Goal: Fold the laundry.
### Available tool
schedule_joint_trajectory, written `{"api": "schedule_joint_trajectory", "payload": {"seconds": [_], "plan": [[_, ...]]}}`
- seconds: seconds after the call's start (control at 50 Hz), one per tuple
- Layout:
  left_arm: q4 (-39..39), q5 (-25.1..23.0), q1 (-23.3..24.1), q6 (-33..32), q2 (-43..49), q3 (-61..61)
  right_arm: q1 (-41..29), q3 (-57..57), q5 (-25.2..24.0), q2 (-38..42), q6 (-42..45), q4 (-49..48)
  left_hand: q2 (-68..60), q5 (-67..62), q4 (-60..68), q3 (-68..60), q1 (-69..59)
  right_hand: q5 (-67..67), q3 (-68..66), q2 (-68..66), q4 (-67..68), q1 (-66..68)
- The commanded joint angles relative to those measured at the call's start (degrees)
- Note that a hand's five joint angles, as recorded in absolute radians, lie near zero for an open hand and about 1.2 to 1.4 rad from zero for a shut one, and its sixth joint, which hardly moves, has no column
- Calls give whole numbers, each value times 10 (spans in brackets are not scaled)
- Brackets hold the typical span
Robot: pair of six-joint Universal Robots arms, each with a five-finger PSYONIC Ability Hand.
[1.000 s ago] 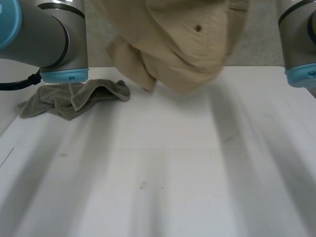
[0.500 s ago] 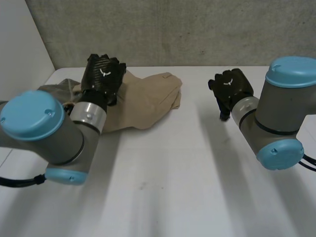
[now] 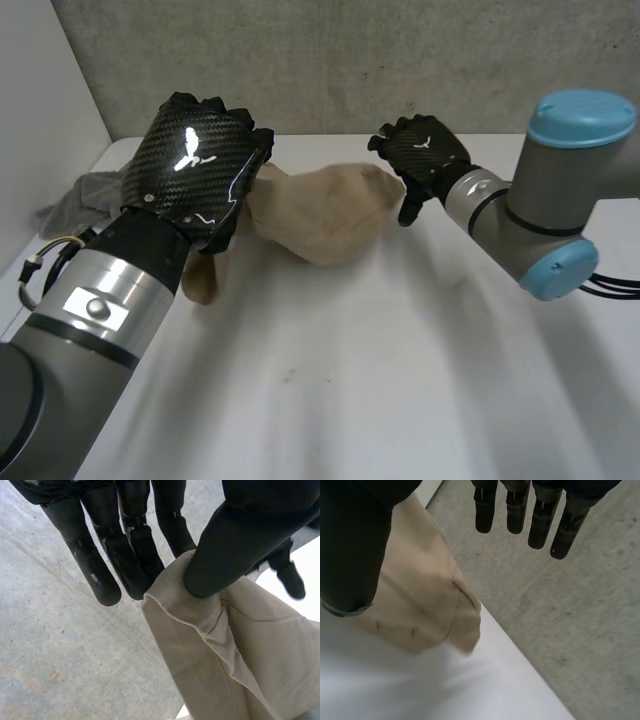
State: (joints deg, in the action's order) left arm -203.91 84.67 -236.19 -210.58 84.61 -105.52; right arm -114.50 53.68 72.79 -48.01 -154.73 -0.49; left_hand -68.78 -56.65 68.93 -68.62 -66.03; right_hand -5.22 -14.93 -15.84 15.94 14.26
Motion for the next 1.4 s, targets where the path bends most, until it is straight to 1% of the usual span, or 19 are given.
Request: {"api": "schedule_joint_trajectory", "payload": {"seconds": [0.02,0.06,0.12,0.14,0.18,0.2,0.28,0.38,0.4,0.46,0.56,0.66,0.76,0.84,0.94,1.1,1.3,1.38,1.4], "plan": [[14,2,8,3,-32,0,-5,-51,-19,89,-54,2,-112,-134,111,-114,-140,-11,-14,-5,4,20],[14,3,8,3,-36,0,-12,-53,-25,105,-56,1,-112,-134,111,-114,-140,-46,-49,-40,39,56],[14,5,8,3,-37,0,-27,-61,-21,129,-57,-1,-112,-134,111,-114,-140,-350,-353,-344,343,359],[14,5,8,3,-37,0,-26,-68,-13,134,-58,-1,-112,-134,111,-114,-140,-515,-518,-509,508,525],[14,5,8,3,-36,0,-25,-74,-5,133,-62,0,-112,-134,111,-114,-140,-638,-641,-632,631,647],[13,6,7,3,-34,0,-25,-74,0,130,-64,3,-112,-134,111,-114,-140,-648,-651,-642,641,657],[12,6,3,3,-28,1,-23,-62,9,96,-73,10,-112,-134,111,-114,-140,-648,-651,-642,641,657],[13,7,2,3,-27,1,4,-3,-4,-5,-64,39,-112,-134,111,-114,-140,-648,-651,-642,641,657],[13,7,2,3,-27,1,9,8,-6,-18,-64,45,-112,-134,111,-114,-140,-555,-558,-549,548,565],[13,8,2,4,-27,0,23,48,-11,-64,-56,70,-112,-134,111,-114,-140,52,49,58,-59,-43],[14,8,4,5,-25,-1,33,107,2,-105,-48,93,-112,-134,111,-114,-140,52,49,58,-59,-43],[13,8,5,5,-20,0,63,192,40,-147,-57,83,-112,-134,111,-114,-140,52,49,58,-59,-43],[12,8,6,5,-20,2,73,330,81,-207,-161,34,-112,-134,111,-114,-140,-64,-67,-58,57,74],[12,8,7,5,-20,4,75,432,71,-220,-243,-22,-112,-134,111,-114,-140,-85,-88,-79,78,94],[12,8,8,5,-15,6,72,516,57,-230,-298,-117,-112,-134,111,-114,-140,-76,-79,-70,69,86],[12,8,11,6,-10,7,31,519,65,-212,-309,-183,-112,-134,111,-114,-140,-71,-74,-65,64,81],[13,9,15,19,-10,6,-26,443,113,-108,-307,-202,-112,-134,111,-114,-140,-85,-88,-79,78,94],[13,9,14,19,-11,7,-41,416,118,-77,-305,-203,-112,-134,111,-114,-140,-150,-153,-144,143,160],[13,9,14,19,-11,7,-41,406,118,-70,-306,-204,-112,-134,111,-114,-140,-244,-247,-238,237,253]]}}
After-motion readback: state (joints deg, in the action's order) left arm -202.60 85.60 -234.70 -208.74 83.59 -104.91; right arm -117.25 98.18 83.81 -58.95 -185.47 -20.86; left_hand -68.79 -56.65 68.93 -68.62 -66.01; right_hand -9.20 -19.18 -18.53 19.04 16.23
